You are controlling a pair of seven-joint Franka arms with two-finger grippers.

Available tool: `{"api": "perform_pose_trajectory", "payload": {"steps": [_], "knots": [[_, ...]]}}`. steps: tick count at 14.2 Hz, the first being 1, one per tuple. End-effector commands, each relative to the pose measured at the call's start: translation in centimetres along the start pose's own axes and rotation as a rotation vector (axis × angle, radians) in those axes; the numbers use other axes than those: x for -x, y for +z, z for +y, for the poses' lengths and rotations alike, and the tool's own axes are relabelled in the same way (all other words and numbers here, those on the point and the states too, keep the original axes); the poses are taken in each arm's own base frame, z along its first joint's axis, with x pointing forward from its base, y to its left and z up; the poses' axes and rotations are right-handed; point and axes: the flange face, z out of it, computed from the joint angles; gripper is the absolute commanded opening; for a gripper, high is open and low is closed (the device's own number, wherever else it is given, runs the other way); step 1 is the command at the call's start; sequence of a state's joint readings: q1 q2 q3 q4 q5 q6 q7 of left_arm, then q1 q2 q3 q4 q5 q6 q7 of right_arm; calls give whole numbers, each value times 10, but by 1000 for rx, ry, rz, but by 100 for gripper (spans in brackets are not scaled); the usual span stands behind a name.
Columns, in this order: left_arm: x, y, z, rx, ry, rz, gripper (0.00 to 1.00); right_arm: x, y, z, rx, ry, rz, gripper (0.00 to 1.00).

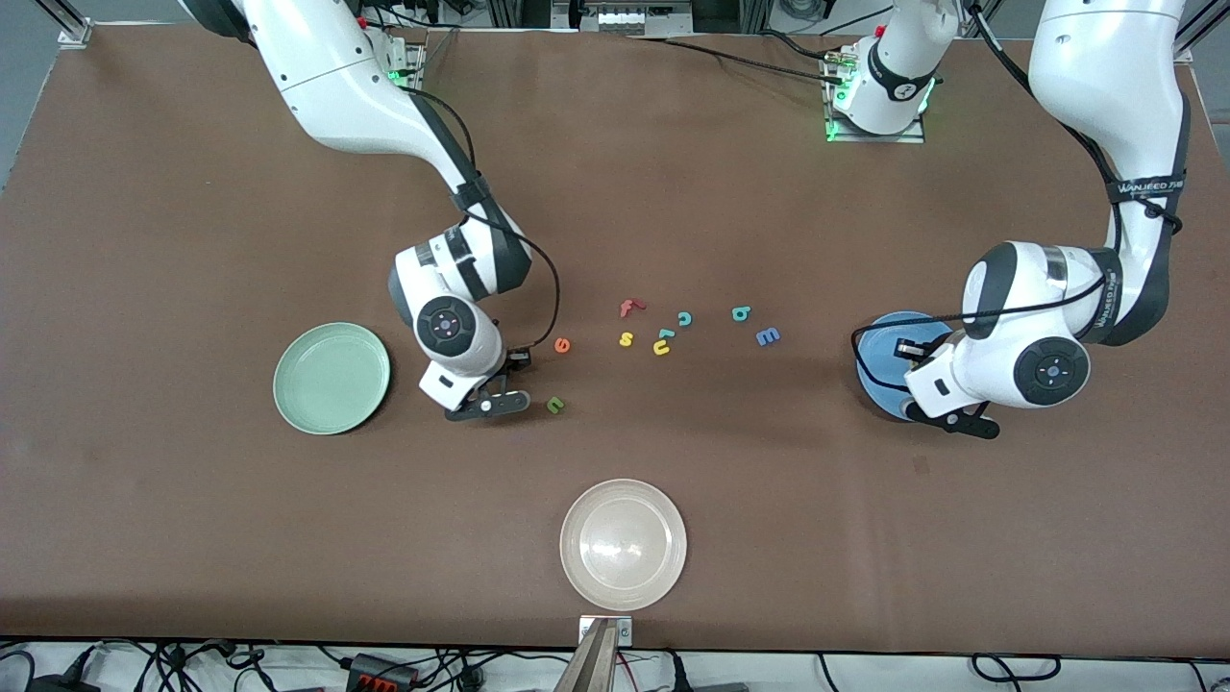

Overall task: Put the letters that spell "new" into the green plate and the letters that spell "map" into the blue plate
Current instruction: 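Carry the pink letter to the green plate while the left gripper carries yellow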

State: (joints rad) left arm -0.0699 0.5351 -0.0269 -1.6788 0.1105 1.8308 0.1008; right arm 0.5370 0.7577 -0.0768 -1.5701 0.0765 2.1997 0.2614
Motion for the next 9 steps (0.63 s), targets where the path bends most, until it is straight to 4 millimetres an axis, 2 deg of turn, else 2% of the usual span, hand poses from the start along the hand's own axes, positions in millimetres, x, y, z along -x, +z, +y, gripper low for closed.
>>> {"api": "perform_pose_trajectory", "payload": {"steps": [1, 3, 4, 6, 7, 8, 9], "knots": [[-5, 45, 8, -41, 41, 5, 2, -10, -44, 83, -6, 63, -42, 0], [-3, 77, 9, -37, 44, 64, 2, -13, -59, 152, -16, 75, -71, 0], [-4, 82, 10, -37, 43, 83, 2, -12, -61, 183, -11, 68, -82, 0], [-5, 82, 14, -36, 43, 89, 4, -4, -56, 217, -5, 66, -143, 0], [-5, 81, 14, -36, 44, 91, 9, 2, -48, 220, -6, 71, -171, 0], [-6, 80, 16, -36, 46, 94, 24, 8, -44, 222, -6, 74, -181, 0], [-7, 77, 20, -38, 53, 98, 72, 11, -42, 223, -5, 75, -185, 0]]}}
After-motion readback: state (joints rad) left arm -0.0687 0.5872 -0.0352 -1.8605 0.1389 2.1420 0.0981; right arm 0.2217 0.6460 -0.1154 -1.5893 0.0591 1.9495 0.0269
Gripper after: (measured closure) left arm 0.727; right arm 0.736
